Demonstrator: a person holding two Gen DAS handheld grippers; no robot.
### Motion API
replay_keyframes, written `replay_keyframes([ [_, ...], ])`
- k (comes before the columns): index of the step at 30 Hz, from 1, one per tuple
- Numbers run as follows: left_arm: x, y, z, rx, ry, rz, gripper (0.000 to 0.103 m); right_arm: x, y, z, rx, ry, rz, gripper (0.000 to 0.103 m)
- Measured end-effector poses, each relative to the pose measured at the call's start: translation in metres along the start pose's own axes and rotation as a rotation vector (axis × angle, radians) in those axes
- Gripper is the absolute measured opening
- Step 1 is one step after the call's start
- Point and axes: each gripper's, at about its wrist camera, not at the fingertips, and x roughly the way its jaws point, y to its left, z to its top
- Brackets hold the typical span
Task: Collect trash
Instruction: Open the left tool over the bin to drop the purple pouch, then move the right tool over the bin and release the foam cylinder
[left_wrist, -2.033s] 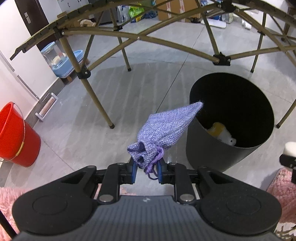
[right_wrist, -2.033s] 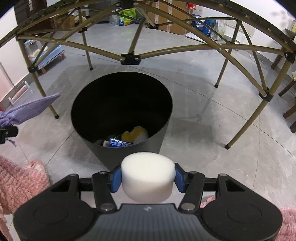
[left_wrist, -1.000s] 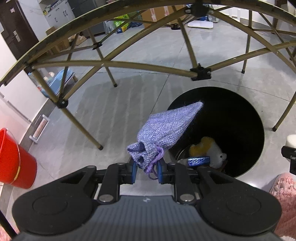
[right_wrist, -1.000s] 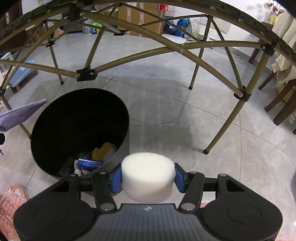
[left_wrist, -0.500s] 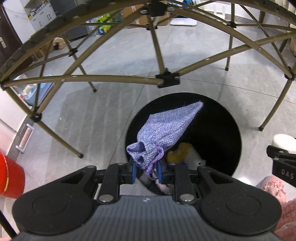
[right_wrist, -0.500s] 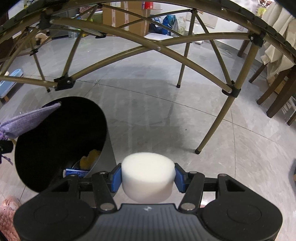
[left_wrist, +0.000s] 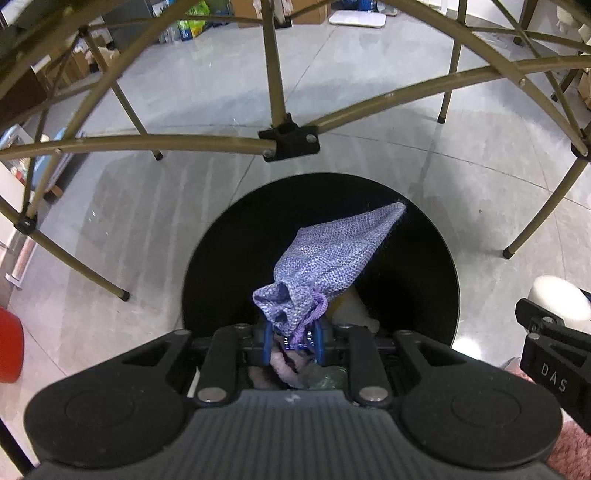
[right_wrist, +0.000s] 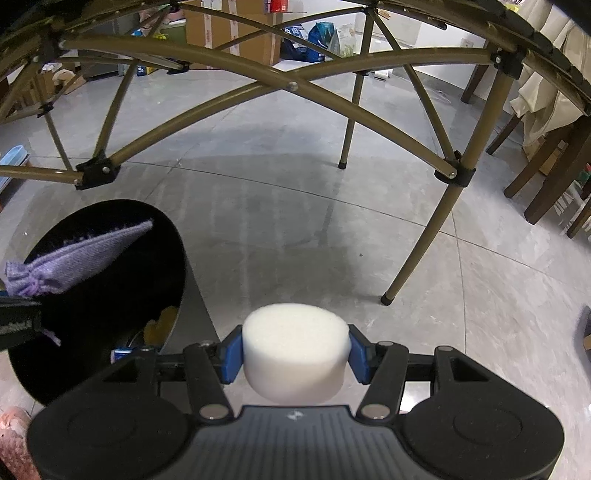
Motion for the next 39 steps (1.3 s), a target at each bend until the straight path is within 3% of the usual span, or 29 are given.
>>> replay_keyframes([
  [10,0.021,-0.002,-0.002,-0.012,0.067,-0.011,0.022,0.012,-0.009,0.000,0.020,0.018,-0.026,0.055],
  [13,0.020,-0.001,-0.002,-0.021,0.065,-0.027,0.028,0.012,-0.009,-0.001,0.019,0.019,-0.024,0.055],
  [15,0.018,0.000,-0.002,-0.025,0.062,-0.035,0.043,0.012,-0.009,-0.001,0.017,0.019,-0.022,0.055],
  [17,0.016,-0.001,-0.002,-0.019,0.047,-0.022,0.075,0.012,-0.008,-0.001,0.014,0.018,-0.021,0.055],
  [20,0.012,0.001,-0.001,-0.027,0.030,-0.017,0.100,0.012,-0.008,-0.001,0.013,0.019,-0.021,0.055],
  [21,0.012,0.001,0.000,-0.034,0.034,-0.020,0.103,0.012,-0.008,-0.001,0.013,0.019,-0.021,0.055],
  [39,0.004,0.006,0.000,-0.035,0.032,-0.006,0.103,0.013,-0.004,0.000,-0.002,0.018,-0.001,0.055],
])
